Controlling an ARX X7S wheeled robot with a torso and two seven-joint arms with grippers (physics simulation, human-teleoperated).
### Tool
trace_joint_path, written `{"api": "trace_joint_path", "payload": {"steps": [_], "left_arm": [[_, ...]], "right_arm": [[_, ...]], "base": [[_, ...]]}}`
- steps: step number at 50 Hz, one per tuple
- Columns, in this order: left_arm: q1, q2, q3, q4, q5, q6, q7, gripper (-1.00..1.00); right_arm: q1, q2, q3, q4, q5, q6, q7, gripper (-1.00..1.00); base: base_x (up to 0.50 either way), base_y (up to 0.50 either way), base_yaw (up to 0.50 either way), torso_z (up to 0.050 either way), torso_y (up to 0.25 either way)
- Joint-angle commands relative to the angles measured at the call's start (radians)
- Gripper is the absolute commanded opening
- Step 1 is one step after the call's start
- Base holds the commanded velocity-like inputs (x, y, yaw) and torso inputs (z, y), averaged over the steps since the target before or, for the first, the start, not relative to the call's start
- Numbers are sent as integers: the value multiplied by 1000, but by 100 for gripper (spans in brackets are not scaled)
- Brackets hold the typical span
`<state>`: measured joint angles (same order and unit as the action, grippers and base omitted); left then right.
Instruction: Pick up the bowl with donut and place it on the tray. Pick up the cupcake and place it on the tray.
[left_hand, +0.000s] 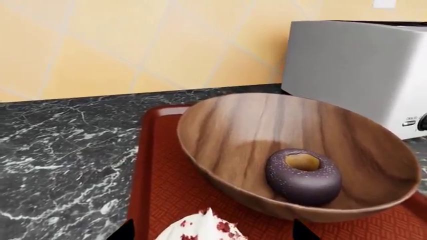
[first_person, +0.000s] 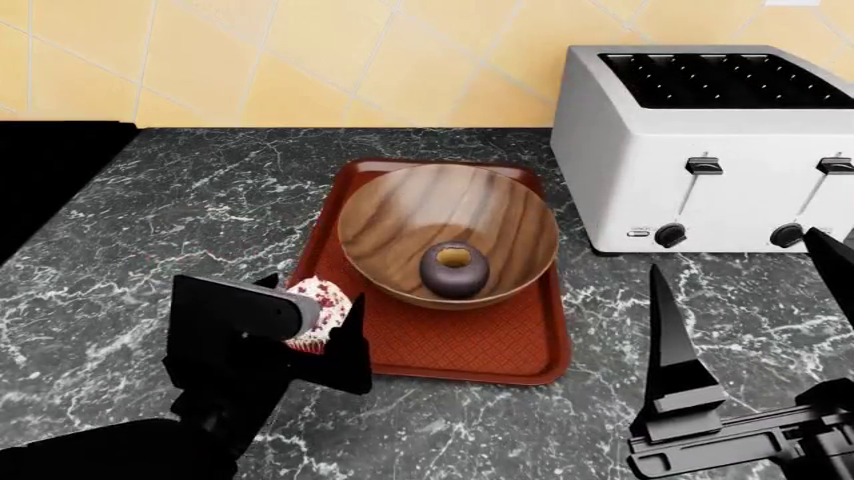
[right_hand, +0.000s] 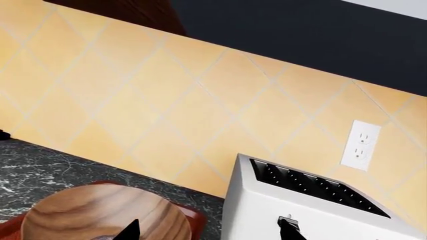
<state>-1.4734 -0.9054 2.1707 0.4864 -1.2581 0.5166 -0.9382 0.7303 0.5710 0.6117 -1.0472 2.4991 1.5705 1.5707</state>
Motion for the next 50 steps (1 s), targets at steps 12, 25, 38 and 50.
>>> {"api": "trace_joint_path", "payload": {"steps": [12, 25, 38, 50], "left_arm": [[-79, -92, -22, 143, 72, -40, -63, 100], [-119, -193, -30, 265, 144, -56, -95, 100], [-134, -321, -28, 336, 203, -58, -103, 100], [-145, -449, -21, 392, 255, -64, -68, 100]], "right_arm": [[-5, 3, 23, 0, 19, 0, 0, 100], [-10, 12, 60, 0, 46, 0, 0, 100], [-38, 44, 194, 0, 144, 0, 0, 100], [-79, 77, 349, 0, 261, 0, 0, 100]], "base": [[0, 0, 0, 0, 0], [0, 0, 0, 0, 0], [0, 0, 0, 0, 0], [0, 0, 0, 0, 0]]}}
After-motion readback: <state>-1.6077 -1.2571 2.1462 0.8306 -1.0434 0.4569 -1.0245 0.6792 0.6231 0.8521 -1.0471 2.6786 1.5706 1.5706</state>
